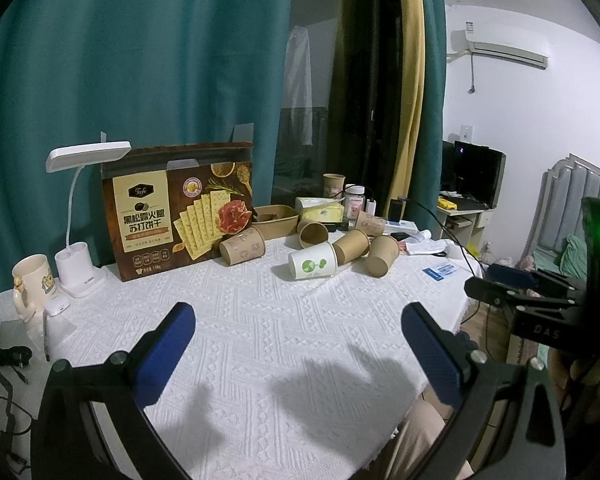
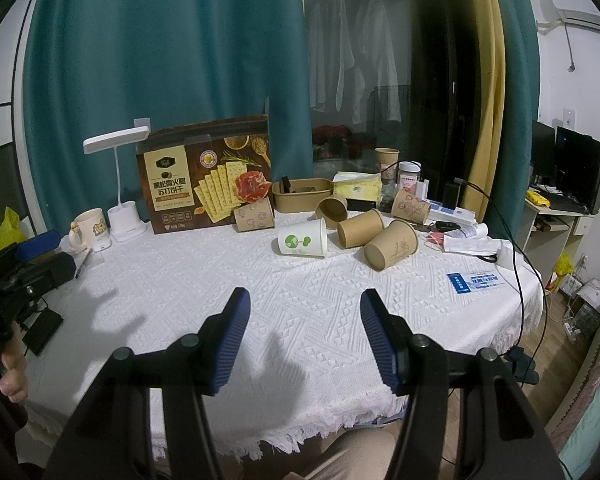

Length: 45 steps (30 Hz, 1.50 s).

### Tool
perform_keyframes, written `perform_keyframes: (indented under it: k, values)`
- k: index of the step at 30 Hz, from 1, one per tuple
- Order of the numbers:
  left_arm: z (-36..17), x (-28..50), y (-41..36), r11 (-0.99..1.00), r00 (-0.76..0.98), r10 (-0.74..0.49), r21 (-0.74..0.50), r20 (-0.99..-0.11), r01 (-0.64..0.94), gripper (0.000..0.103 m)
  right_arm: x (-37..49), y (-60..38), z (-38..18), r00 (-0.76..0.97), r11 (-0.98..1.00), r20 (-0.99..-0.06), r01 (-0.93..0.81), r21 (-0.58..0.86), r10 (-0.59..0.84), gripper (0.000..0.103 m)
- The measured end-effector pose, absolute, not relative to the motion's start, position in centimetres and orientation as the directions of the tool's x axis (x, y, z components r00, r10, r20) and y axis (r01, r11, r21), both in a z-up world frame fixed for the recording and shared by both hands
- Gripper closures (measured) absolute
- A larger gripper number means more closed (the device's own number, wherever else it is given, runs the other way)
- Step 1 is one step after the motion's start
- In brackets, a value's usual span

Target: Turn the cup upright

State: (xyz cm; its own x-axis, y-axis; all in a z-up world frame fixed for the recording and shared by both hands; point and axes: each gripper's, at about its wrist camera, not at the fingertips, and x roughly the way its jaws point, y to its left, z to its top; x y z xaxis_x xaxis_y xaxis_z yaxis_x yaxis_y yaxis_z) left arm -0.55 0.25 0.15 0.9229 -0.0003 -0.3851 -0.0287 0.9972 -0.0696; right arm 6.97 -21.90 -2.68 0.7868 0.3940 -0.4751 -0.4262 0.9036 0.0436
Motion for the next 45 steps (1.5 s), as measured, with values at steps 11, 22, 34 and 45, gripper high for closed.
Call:
perform_keyframes:
  k: [11, 22, 34, 45]
  values:
    - [0.2, -0.7, 0.3, 0.997, 0.924, 0.000, -0.074, -0.383, -0.030, 0.000, 6.9, -21.8, -2.8, 0.787, 0.903, -0.475, -0.427, 0.042, 0.394, 0.048]
    - [0.3, -0.6, 0.4, 0.997, 0.922, 0.001, -0.075, -0.388, -0.032, 0.000, 6.7, -21.5, -2.8, 0.786, 0.903, -0.476, -0.427, 0.042, 0.394, 0.048]
    - [-0.6, 1.0, 0.8, 0.999, 0.900, -0.020, -0.050, -0.436, -0.002, 0.000, 7.8, -21.1, -3.2, 0.777, 0.903, -0.496, -0.427, 0.037, 0.388, 0.048]
    - [-4.6, 11.7, 5.7, 0.996, 0.740, -0.036, 0.037, -0.671, 0.082, 0.000, 16.7, -20.7, -6.4, 0.752, 0.928, -0.576, -0.370, 0.033, 0.321, 0.048]
